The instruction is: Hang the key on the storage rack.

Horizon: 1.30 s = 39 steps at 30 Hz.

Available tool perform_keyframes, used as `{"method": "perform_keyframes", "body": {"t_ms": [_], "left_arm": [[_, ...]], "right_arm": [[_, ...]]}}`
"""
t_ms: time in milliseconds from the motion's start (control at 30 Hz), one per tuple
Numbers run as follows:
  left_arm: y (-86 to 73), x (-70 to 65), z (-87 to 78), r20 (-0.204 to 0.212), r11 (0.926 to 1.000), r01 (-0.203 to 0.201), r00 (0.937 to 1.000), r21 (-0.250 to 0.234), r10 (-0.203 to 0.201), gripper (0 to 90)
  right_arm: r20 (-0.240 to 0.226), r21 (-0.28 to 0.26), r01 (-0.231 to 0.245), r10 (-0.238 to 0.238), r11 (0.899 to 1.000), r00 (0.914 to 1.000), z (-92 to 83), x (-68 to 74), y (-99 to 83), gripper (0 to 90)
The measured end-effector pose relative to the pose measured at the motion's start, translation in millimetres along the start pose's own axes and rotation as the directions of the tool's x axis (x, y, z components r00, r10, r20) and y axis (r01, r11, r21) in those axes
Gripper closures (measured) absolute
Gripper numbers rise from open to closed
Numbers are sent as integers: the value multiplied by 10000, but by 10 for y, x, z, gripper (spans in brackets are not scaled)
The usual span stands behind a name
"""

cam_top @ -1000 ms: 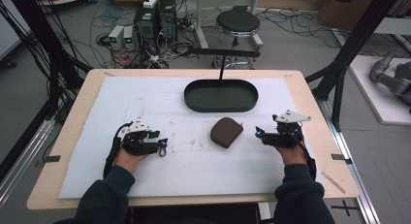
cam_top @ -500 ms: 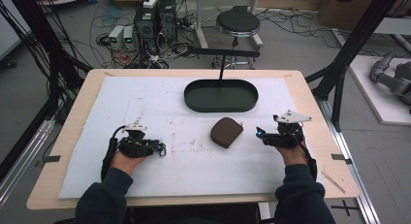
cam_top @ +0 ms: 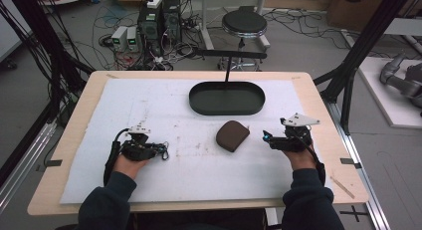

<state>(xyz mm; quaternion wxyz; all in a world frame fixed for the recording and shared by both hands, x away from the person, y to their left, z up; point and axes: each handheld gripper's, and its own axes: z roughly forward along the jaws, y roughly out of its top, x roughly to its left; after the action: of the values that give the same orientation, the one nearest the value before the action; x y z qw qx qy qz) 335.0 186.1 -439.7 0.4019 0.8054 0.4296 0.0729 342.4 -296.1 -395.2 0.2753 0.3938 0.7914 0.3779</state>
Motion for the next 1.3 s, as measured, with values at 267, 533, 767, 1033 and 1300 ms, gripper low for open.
{"method": "perform_keyframes", "body": {"t_ms": [267, 533, 767, 1033, 1300], "left_arm": [[7, 10, -3, 116, 9995, -317, 9994, 56, 316, 875], [17, 28, 1, 244, 9998, -195, 9995, -2, 195, 880], [59, 16, -41, 239, 9920, -432, 9986, -1185, 463, 880], [185, 8, -91, 278, 9738, -695, 9966, -2164, 773, 881], [515, -24, -121, 340, 9540, -812, 9949, -2886, 950, 881]], "right_arm": [[12, -16, 12, -12, 10000, 10000, 2, -2, 1, 207], [-61, -58, -73, 72, 10000, 10000, 2, -13, 3, 207], [-54, -178, -211, 210, 9996, 9998, -19, -35, -5, 207], [-17, -290, -381, 381, 9989, 9993, -48, -63, -18, 207], [-108, -354, -472, 468, 9983, 9988, -38, -78, -13, 207]]}}
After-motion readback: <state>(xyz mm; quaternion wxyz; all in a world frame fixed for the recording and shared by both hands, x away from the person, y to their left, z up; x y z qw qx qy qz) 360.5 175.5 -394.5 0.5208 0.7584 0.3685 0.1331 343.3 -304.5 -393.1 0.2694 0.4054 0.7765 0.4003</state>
